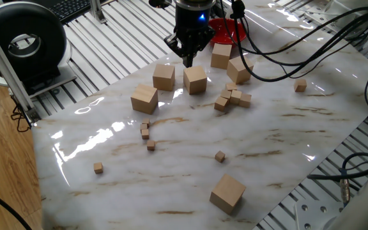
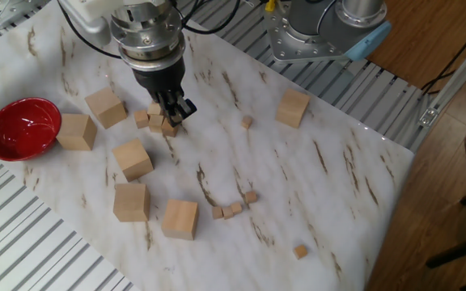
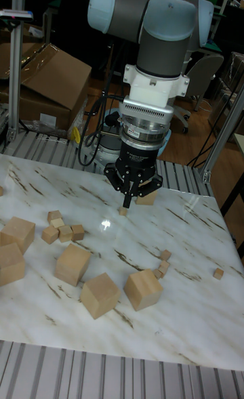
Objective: Stack the blocks in a vertical line of five
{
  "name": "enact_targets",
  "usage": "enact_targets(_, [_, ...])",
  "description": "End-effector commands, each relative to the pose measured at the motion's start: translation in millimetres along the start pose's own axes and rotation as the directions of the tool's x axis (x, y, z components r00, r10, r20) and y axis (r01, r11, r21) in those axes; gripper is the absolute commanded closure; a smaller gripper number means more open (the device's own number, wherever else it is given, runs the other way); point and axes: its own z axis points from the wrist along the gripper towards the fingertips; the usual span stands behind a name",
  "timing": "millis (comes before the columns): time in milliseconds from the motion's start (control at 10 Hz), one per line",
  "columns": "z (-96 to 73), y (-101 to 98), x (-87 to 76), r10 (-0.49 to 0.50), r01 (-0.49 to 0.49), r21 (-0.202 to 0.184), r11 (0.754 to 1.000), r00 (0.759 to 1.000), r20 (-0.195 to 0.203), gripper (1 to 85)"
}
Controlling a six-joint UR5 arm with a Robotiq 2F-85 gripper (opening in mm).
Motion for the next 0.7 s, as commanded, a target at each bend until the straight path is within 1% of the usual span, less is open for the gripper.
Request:
enact_targets(0, [-0.9, 3.5, 0.0, 0.010, -0.010, -0.012, 1.000, 1.000, 0.000, 84.7])
enact_targets(500, [-0.8, 1.0, -0.7, 0.002, -0.002, -0.002, 1.000, 1.000, 0.002, 84.7])
enact_targets(600, [-0.8, -2.8, 0.1, -0.001, 0.001, 0.013, 1.000, 1.000, -0.001, 84.7])
